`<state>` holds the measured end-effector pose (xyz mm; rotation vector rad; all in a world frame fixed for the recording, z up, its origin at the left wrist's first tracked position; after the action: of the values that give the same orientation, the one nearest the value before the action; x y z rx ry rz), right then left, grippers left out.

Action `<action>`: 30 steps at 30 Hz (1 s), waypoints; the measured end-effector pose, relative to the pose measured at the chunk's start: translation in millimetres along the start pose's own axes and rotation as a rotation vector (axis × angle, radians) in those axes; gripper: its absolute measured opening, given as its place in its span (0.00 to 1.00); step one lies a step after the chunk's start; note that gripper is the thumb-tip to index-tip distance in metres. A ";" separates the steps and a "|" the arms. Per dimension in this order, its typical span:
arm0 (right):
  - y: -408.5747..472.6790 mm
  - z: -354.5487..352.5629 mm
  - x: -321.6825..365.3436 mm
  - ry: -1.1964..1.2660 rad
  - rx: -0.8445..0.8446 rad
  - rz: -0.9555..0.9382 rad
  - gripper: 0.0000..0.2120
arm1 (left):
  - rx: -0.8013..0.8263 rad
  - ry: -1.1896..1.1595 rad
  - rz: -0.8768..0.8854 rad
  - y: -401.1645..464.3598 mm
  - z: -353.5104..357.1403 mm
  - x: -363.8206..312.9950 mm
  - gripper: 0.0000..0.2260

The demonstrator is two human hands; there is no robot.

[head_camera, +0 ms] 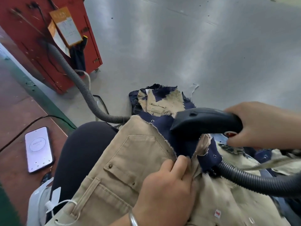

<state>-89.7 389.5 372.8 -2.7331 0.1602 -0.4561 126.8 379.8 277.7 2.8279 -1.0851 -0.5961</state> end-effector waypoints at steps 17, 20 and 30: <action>97.2 -48.6 24.1 0.170 -0.202 -0.078 0.09 | 0.120 -0.008 -0.045 4.9 -1.7 5.7 0.24; 65.2 -54.6 17.8 0.091 -0.136 -0.094 0.10 | 0.122 -0.015 -0.049 4.5 0.0 3.4 0.25; 35.4 -18.4 30.0 -0.038 0.124 -0.075 0.08 | 0.056 -0.002 -0.001 4.6 2.3 0.9 0.22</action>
<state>-69.4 345.5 384.7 -2.6312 0.0186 -0.4193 123.6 375.9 276.2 2.8760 -1.1179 -0.5781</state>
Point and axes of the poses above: each hand's wrist, its own y-axis towards the middle knuckle, its own z-axis out of the palm, x = y × z, the point moved 1 cm from there along y, towards the middle knuckle, and after that the axes turned 15 degrees about -z, right-handed, at the moved point
